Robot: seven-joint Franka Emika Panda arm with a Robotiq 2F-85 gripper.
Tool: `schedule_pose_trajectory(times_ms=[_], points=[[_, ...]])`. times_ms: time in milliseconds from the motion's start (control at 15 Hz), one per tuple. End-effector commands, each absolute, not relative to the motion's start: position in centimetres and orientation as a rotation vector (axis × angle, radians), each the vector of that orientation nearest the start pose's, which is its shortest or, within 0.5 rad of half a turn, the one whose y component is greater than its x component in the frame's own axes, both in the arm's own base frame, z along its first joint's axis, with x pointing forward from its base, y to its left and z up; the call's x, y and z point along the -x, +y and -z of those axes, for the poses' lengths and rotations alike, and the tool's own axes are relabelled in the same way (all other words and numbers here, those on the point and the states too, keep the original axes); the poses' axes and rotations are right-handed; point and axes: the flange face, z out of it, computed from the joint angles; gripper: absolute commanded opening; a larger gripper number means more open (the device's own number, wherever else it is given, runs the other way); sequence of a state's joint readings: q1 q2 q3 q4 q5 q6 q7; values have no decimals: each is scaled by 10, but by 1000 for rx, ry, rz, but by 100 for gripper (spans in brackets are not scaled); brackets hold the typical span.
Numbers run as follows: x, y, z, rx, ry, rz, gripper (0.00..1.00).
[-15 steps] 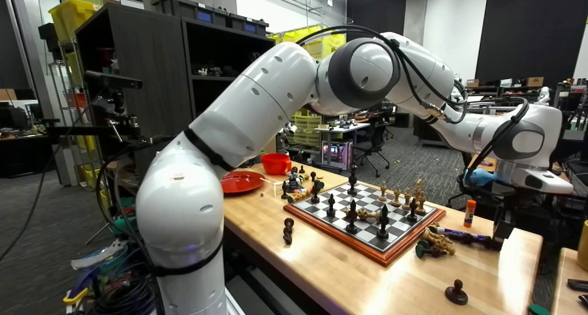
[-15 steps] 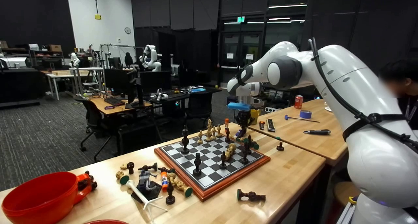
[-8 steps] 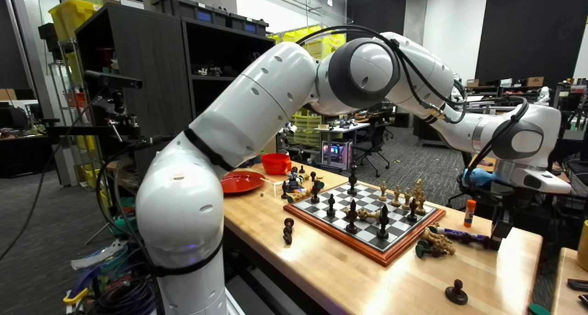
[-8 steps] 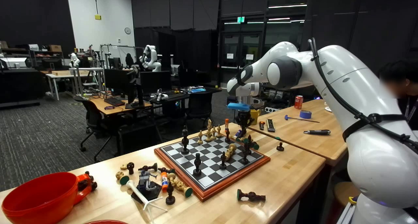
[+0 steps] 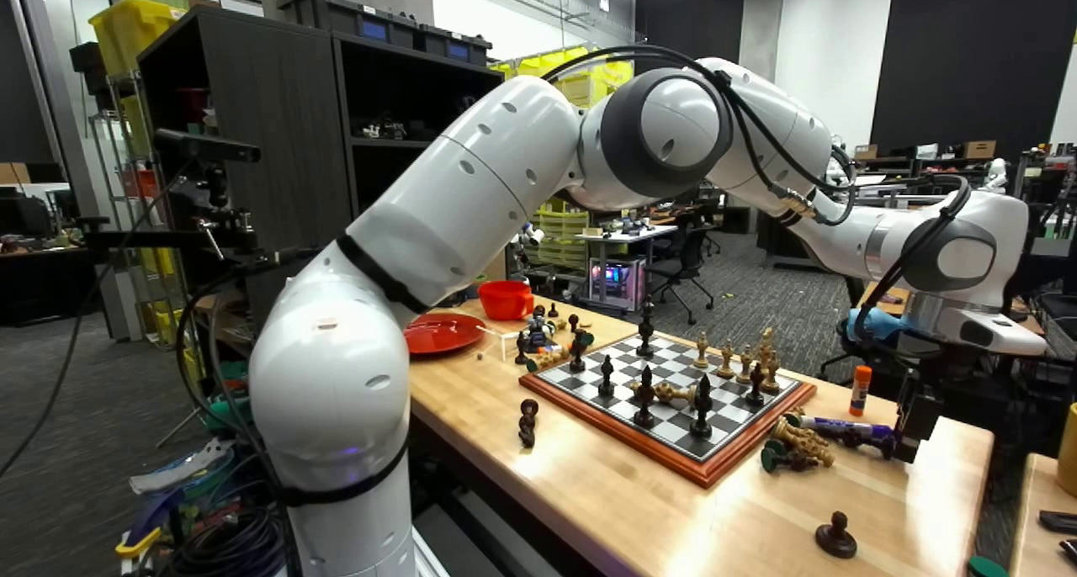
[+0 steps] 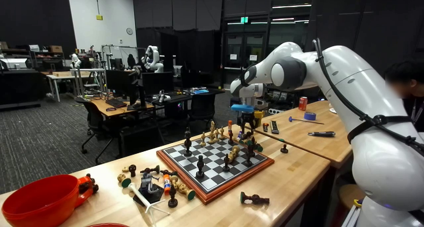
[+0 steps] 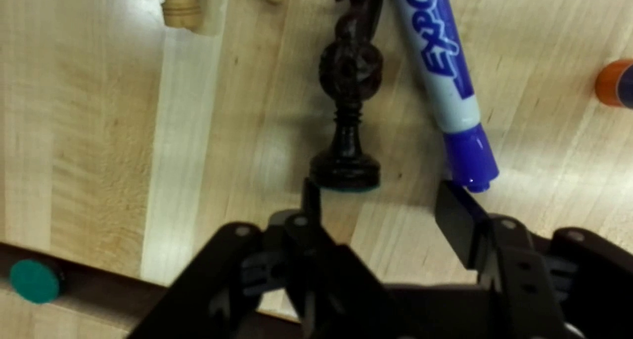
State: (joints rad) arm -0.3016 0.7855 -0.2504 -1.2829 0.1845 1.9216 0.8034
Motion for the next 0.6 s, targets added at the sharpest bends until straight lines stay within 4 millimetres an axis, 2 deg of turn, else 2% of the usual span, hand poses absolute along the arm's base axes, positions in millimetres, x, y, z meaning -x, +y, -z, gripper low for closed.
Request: schedule_pose_trajectory(times_ms=[0, 133, 533], points=[[-644, -332, -288, 2456, 1970, -218, 95], [-643, -332, -289, 2459, 1968, -218, 100], [-637, -332, -287, 2426, 1985, -249, 100]])
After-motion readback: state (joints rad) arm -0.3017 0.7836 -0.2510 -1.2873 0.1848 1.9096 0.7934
